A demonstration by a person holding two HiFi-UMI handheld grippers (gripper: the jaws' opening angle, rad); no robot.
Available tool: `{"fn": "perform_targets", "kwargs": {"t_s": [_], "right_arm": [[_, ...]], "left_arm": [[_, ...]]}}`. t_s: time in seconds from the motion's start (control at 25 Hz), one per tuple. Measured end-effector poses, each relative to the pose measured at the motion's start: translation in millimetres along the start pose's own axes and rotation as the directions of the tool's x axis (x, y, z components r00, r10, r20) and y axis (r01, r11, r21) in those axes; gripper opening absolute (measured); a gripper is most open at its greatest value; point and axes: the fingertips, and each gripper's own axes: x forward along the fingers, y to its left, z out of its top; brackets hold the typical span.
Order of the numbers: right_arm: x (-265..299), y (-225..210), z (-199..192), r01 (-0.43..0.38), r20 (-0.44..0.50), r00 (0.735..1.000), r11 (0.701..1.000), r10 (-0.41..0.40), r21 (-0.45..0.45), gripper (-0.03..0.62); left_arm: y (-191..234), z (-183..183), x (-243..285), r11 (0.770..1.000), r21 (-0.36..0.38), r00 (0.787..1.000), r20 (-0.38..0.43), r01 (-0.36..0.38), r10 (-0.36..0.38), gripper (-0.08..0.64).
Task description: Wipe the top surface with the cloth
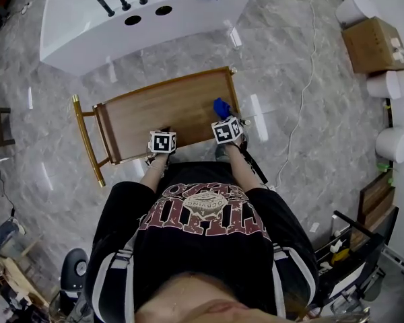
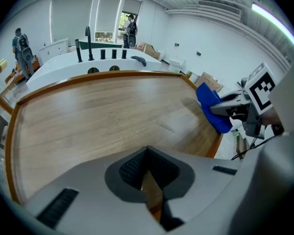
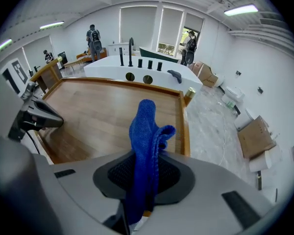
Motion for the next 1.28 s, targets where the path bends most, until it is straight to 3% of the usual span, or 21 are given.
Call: {"fn": "perform_targets", "kwargs": {"t_s": [0.48,0.64,1.0,1.28], "right_arm": [[3,42,42,-0.129,0.044,0.99,0.987,0.134,-0.095,0.087],[-4,60,66,-0.186,0.093,0.976,0.976,0.197,-0.112,0.088],[-31,108,114,-0.302,0.221,0.911,0.929,0.347,-0.213,0.088],[-61,114,154,-0.321,0.345,0.862,0.927,0.37,-0.193,0.087]], "left_arm": [[-25,35,-21,0.997,0.079,0.994,0.108,0.005,-0.014,0.049],[-26,52,-36,0.999,0.045,0.983,0.182,0.004,-0.012,0.049],[-9,87,-72,0.997,0.019,0.947,0.314,-0.075,0.065,0.048],[-16,117,-109,0.997,0.002,0.893,0.446,-0.073,0.065,0.049]]}}
